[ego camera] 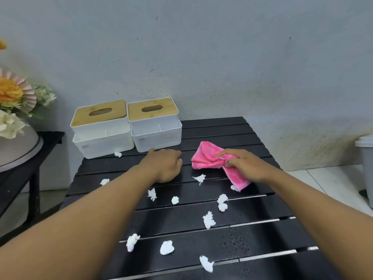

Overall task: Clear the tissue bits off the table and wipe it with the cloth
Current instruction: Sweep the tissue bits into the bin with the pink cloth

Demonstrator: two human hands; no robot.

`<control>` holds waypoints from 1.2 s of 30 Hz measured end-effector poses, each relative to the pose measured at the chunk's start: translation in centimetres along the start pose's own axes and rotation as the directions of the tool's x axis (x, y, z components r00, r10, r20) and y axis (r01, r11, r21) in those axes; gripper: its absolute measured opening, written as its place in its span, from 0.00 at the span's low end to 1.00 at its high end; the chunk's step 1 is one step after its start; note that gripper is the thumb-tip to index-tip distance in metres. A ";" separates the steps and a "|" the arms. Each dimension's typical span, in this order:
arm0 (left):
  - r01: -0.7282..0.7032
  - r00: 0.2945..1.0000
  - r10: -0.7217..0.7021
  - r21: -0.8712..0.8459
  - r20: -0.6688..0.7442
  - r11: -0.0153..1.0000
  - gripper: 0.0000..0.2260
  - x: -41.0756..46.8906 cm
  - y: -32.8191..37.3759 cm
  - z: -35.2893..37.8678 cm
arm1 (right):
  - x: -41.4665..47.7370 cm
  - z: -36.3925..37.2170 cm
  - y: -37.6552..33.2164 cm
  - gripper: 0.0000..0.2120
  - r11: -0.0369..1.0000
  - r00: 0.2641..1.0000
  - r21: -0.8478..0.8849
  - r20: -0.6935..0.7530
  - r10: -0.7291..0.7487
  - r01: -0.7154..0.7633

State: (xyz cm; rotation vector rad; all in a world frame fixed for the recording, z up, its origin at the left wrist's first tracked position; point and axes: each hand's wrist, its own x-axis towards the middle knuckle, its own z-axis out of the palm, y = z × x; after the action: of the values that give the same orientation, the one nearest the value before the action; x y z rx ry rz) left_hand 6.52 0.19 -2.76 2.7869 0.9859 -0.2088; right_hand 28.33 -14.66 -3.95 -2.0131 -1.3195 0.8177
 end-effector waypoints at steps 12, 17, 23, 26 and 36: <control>-0.040 0.999 0.040 -0.004 0.032 0.999 0.16 -3.1 0.4 2.0 | -1.9 3.2 -1.9 0.18 1.000 1.000 0.001 0.003 -0.030 0.030; -0.123 0.990 0.119 -0.049 -0.073 0.991 0.12 -3.4 0.2 2.0 | -2.7 4.4 -1.8 0.19 0.997 0.996 0.049 0.047 -0.070 0.068; -0.120 0.988 0.102 -0.148 -0.119 0.982 0.17 -4.3 -1.6 1.5 | -1.1 2.7 -2.1 0.16 0.997 0.978 0.055 -0.203 -0.049 0.061; 0.038 0.998 -0.039 -0.027 -0.048 0.999 0.13 -4.8 -2.4 1.5 | 0.3 3.5 -2.1 0.16 0.999 0.979 -0.033 -0.202 0.026 -0.033; 0.112 0.991 -0.113 -0.022 -0.065 0.993 0.09 -5.2 -3.8 1.8 | 1.2 7.1 -5.8 0.18 0.991 0.990 -0.041 0.056 -0.126 0.128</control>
State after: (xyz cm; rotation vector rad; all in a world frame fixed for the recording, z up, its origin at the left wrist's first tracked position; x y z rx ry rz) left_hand -0.01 -0.47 -3.92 2.7404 1.1560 -0.1222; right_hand 20.02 -10.61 -4.35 -1.9299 -1.4918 0.7944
